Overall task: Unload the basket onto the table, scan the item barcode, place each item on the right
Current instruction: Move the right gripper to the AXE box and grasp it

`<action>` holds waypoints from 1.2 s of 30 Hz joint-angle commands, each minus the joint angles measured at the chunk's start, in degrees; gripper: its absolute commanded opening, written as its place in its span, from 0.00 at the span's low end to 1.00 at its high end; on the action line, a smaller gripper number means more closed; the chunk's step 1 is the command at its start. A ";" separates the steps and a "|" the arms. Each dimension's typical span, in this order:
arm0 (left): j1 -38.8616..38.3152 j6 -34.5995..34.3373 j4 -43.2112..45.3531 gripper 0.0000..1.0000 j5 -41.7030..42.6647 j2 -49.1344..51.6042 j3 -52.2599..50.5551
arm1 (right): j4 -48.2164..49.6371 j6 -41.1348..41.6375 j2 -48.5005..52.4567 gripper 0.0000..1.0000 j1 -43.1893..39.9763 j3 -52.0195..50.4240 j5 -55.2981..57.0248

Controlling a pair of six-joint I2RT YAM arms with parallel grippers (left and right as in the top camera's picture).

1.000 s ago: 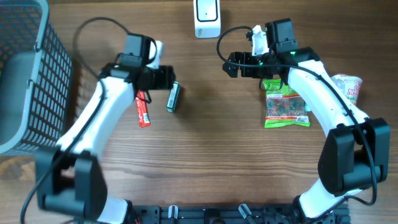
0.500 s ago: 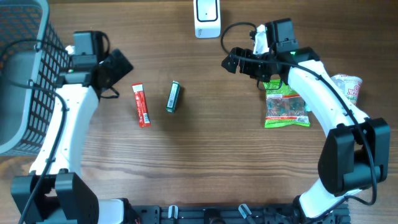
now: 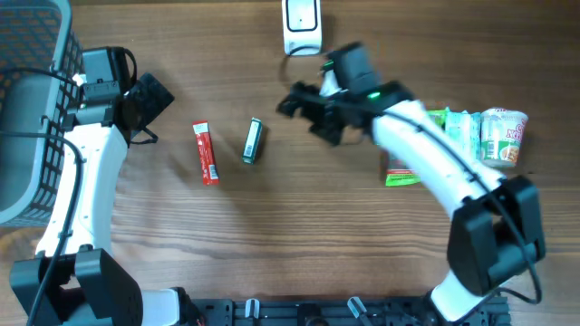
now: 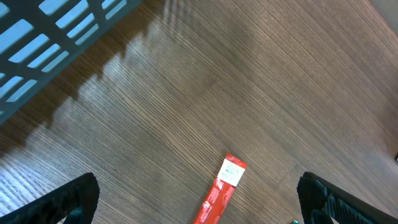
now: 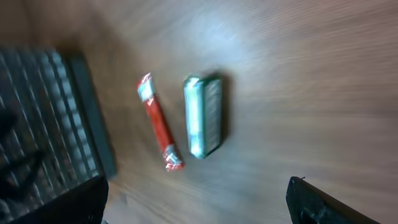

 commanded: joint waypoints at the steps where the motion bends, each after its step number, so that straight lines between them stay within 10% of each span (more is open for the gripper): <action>1: 0.07 -0.81 0.00 1.00 -0.94 0.02 0.66 | -3.54 4.87 0.09 0.92 8.90 7.41 14.23; 8: 0.07 -0.81 0.00 1.00 -0.94 0.02 0.66 | -2.10 14.88 5.29 0.91 15.65 8.35 25.22; 36: 0.07 -0.81 -0.02 1.00 -0.94 0.02 0.66 | 13.73 6.78 22.21 0.78 19.54 8.35 34.64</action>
